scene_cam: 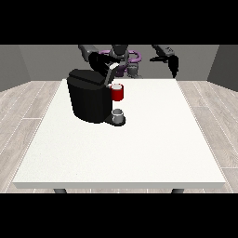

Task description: Insert the coffee pod into the coffee machine and close the lid

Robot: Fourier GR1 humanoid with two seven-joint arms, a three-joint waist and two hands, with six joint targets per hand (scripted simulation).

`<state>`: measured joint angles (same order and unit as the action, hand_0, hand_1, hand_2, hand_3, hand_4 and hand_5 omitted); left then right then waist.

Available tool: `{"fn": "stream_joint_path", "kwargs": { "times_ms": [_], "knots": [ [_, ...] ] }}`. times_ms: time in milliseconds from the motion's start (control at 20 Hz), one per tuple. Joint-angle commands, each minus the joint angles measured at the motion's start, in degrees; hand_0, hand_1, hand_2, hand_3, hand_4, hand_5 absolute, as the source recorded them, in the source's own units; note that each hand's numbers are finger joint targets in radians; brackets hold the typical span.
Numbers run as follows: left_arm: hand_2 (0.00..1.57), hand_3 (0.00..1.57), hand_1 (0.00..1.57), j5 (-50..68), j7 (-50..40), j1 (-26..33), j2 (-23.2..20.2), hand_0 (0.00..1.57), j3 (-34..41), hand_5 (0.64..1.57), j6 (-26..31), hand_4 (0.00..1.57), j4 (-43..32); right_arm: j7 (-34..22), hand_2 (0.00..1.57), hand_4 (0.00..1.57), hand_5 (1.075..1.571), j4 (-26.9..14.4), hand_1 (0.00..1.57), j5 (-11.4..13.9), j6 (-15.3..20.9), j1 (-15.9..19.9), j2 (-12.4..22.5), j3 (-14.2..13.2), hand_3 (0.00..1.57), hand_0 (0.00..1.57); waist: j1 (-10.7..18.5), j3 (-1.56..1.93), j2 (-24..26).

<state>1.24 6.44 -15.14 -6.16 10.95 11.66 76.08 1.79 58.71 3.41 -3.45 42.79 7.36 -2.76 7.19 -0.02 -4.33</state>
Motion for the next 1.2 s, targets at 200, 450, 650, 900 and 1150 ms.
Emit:
{"fn": "stream_joint_path", "kwargs": {
  "times_ms": [200,450,650,900,1150],
  "knots": [
    [0.00,0.00,0.00,0.2,-2.0,1.7,1.1,0.00,-1.5,1.571,-1.2,0.16,0.6,2.7,0.00,0.15,1.571,-1.1,0.00,5.2,2.8,-0.5,-3.3,3.9,0.00,0.00,0.7,0.02,1.7],
    [0.00,0.00,0.00,2.2,0.6,-1.0,-3.3,0.00,2.1,1.571,0.5,0.15,-2.9,-0.3,0.00,0.12,1.571,-0.5,0.00,4.9,2.4,3.5,-3.9,3.0,0.00,0.00,-0.9,0.01,0.8],
    [0.00,0.00,0.00,0.8,1.4,-0.7,-0.7,0.00,-0.6,1.571,-1.1,0.12,-0.7,4.3,0.00,0.03,1.571,-0.5,0.00,3.2,-0.8,3.2,-2.8,1.9,0.00,0.00,-1.2,0.02,0.9],
    [0.00,0.00,0.00,-0.3,1.5,1.2,-0.1,0.00,-1.8,1.571,-1.8,0.17,-0.4,6.4,0.00,0.35,1.571,2.6,0.00,0.8,-3.0,-1.4,-7.2,4.5,0.00,0.00,-2.8,0.03,5.1],
    [0.00,0.00,0.00,-0.5,4.8,5.7,2.1,0.00,-1.9,1.571,-2.8,0.19,-2.8,8.3,0.00,0.25,1.571,7.5,0.00,-7.3,0.9,-16.3,-7.3,11.4,0.00,0.00,-5.9,0.03,10.5]
  ]
}}
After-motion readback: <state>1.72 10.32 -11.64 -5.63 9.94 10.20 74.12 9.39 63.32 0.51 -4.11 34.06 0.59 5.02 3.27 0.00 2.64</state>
